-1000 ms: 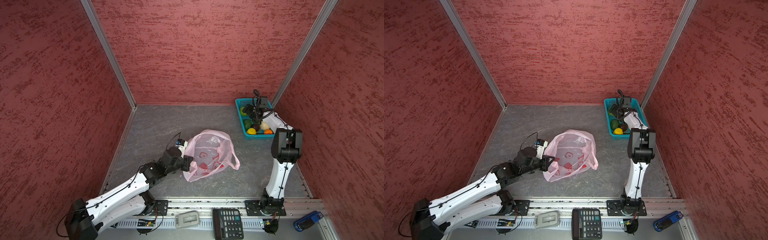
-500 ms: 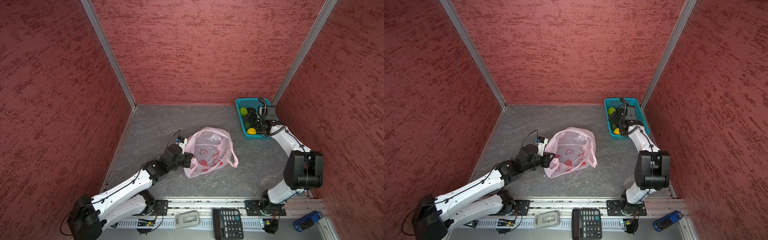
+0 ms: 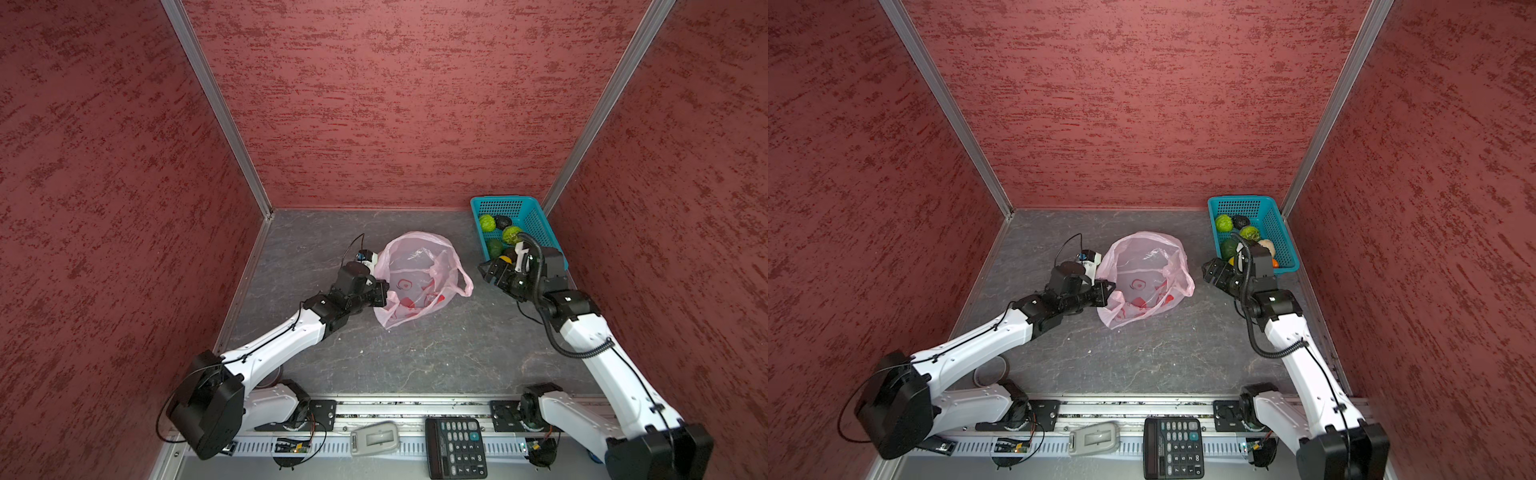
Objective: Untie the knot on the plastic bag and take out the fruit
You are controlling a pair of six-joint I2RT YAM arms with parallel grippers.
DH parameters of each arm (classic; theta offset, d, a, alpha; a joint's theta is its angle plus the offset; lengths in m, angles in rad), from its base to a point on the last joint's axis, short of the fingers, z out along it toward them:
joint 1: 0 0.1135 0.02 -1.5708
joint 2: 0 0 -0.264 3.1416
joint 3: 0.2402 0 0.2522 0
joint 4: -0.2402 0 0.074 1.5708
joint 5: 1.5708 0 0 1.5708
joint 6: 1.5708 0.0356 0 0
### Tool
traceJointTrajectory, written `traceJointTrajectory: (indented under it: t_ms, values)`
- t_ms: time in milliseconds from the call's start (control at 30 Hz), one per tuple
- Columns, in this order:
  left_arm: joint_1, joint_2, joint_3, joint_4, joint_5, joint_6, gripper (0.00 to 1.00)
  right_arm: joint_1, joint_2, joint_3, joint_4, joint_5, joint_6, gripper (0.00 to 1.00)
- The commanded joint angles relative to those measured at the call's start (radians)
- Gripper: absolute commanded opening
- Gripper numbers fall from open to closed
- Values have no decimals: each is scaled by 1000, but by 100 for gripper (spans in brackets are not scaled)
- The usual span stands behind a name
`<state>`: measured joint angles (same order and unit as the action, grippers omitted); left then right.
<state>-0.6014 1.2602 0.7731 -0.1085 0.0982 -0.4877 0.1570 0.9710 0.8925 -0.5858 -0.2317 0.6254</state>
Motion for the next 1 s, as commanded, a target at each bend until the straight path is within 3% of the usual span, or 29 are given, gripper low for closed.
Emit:
traceJointTrajectory:
  t_ms: [0,300,500,733,967]
  values:
    - [41,83,60,80,57,41,0,14,-79,-35,-115,17,50,95]
    - [106,314,229,128,155,61,2,19,-193,-79,-189,15,74,96]
    - [122,355,267,109,191,62,41,22,-201,-75,-193,16,74,97]
    - [114,263,252,68,137,76,76,24,-194,-91,-181,14,67,98]
    - [80,134,236,-19,22,123,99,25,-148,-98,-136,13,36,98]
